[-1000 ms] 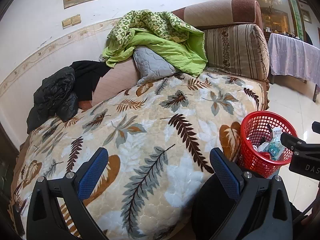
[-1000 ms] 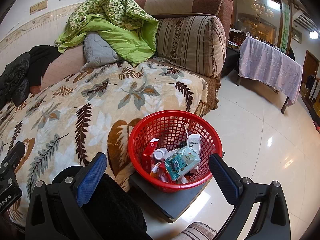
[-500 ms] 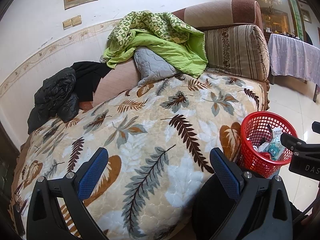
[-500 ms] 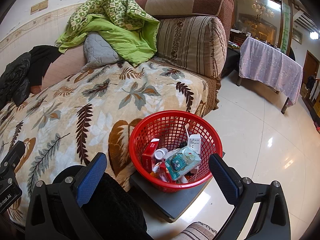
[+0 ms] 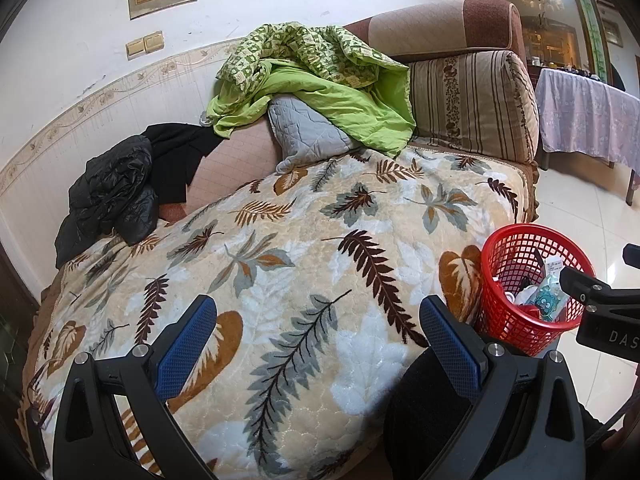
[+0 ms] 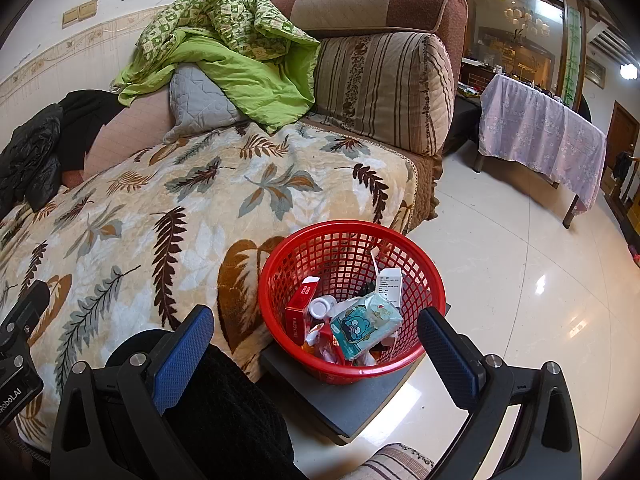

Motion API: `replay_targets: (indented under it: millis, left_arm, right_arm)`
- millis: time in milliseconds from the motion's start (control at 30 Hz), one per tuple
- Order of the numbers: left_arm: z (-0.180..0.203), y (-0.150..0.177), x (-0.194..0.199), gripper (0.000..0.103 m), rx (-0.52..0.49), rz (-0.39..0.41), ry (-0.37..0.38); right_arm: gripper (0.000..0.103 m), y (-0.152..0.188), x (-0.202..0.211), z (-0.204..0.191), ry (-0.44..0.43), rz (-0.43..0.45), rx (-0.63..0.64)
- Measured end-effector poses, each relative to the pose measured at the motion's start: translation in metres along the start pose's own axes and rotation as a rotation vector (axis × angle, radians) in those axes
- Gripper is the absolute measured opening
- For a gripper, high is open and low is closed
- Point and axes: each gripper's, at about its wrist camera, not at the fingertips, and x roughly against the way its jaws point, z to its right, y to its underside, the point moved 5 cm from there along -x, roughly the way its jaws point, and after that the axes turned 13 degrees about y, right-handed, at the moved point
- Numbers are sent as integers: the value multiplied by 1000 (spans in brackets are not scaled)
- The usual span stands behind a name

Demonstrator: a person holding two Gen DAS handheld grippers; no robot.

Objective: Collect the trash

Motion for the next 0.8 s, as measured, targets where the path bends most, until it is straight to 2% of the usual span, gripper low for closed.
replay_targets:
  millis: [467, 700, 800]
  left_arm:
    - [-6, 2, 0, 101, 22, -5, 1]
    - [-50, 8, -3, 101, 175, -30, -37]
    - [-89, 14, -1, 101, 260, -35, -100]
  right_arm:
    - [103, -1, 2, -12, -20, 11, 29]
    - [103, -26, 2, -51, -101, 83, 180]
    - [103, -42, 7, -87, -165, 113, 252]
